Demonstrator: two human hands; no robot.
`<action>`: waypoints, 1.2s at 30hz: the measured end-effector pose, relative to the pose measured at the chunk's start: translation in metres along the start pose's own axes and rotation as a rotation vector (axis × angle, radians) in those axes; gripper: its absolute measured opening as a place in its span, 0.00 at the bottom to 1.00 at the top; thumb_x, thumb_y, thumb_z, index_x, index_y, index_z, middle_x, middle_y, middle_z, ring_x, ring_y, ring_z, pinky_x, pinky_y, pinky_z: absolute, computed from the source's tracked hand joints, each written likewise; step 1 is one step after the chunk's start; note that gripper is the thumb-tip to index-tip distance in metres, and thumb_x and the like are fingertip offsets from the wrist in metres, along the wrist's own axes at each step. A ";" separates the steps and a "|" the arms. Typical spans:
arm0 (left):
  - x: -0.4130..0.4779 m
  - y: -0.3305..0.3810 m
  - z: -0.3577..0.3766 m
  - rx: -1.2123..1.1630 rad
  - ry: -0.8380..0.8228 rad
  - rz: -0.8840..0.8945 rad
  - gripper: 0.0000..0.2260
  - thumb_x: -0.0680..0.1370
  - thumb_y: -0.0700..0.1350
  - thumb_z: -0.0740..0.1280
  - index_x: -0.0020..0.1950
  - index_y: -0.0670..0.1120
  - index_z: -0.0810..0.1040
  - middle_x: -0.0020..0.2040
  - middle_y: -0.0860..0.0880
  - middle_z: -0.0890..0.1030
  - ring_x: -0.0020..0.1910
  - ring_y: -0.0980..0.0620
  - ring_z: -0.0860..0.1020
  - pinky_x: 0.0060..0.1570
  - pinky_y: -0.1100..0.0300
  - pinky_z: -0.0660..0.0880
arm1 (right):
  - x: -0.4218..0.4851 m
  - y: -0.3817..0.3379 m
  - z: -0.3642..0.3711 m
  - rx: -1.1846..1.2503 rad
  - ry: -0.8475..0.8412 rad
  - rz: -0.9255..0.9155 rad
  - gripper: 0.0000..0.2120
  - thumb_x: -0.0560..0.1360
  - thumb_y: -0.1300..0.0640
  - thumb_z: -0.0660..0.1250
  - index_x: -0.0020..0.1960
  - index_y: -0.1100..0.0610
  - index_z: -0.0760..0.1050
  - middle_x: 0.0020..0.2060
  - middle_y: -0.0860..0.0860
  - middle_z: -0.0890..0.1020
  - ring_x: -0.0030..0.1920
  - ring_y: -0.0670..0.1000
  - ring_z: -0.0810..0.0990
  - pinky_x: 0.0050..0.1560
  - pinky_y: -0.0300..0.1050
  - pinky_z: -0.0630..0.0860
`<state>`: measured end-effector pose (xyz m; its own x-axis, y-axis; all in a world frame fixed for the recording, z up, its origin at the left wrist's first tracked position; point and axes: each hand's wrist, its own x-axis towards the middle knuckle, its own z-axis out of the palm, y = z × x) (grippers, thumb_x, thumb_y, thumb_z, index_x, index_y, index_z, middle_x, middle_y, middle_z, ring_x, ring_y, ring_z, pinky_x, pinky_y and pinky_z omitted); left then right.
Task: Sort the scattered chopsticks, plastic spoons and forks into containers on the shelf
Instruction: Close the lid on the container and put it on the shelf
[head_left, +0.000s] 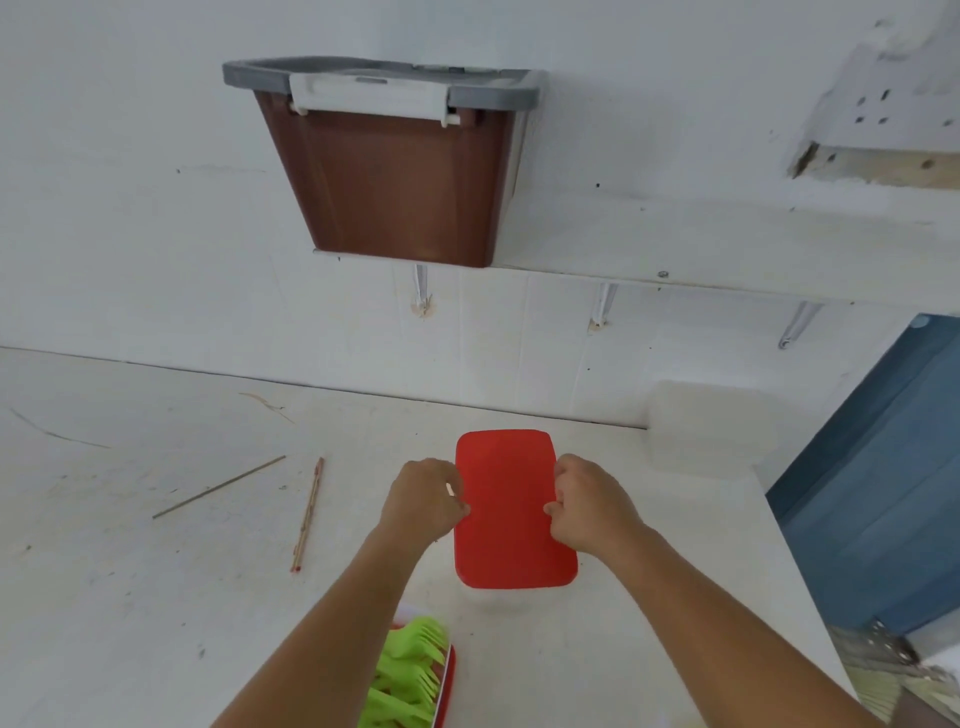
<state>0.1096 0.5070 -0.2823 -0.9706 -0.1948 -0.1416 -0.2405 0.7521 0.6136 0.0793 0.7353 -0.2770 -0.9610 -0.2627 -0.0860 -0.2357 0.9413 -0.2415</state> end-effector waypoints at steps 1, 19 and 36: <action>0.005 0.002 -0.002 0.053 -0.025 0.001 0.16 0.70 0.43 0.79 0.57 0.52 0.85 0.57 0.53 0.83 0.51 0.52 0.83 0.52 0.54 0.82 | 0.006 -0.002 -0.004 0.014 -0.034 -0.004 0.06 0.75 0.54 0.71 0.48 0.56 0.77 0.51 0.46 0.75 0.48 0.51 0.78 0.51 0.49 0.80; 0.063 0.025 -0.019 0.704 -0.558 0.187 0.55 0.75 0.55 0.77 0.84 0.50 0.38 0.84 0.56 0.39 0.83 0.45 0.54 0.77 0.41 0.63 | 0.058 -0.001 -0.028 -0.165 -0.524 -0.039 0.49 0.77 0.50 0.72 0.84 0.50 0.40 0.83 0.42 0.39 0.82 0.54 0.53 0.77 0.54 0.64; 0.030 0.015 -0.004 0.152 -0.366 0.007 0.42 0.73 0.39 0.68 0.84 0.52 0.52 0.80 0.45 0.63 0.60 0.47 0.78 0.52 0.56 0.78 | 0.026 0.017 0.000 0.394 -0.288 0.113 0.43 0.78 0.56 0.72 0.84 0.44 0.51 0.82 0.45 0.59 0.76 0.52 0.69 0.69 0.46 0.69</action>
<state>0.0765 0.5101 -0.2745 -0.9063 0.0273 -0.4218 -0.2063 0.8424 0.4978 0.0500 0.7449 -0.2833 -0.8854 -0.2640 -0.3826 -0.0066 0.8301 -0.5576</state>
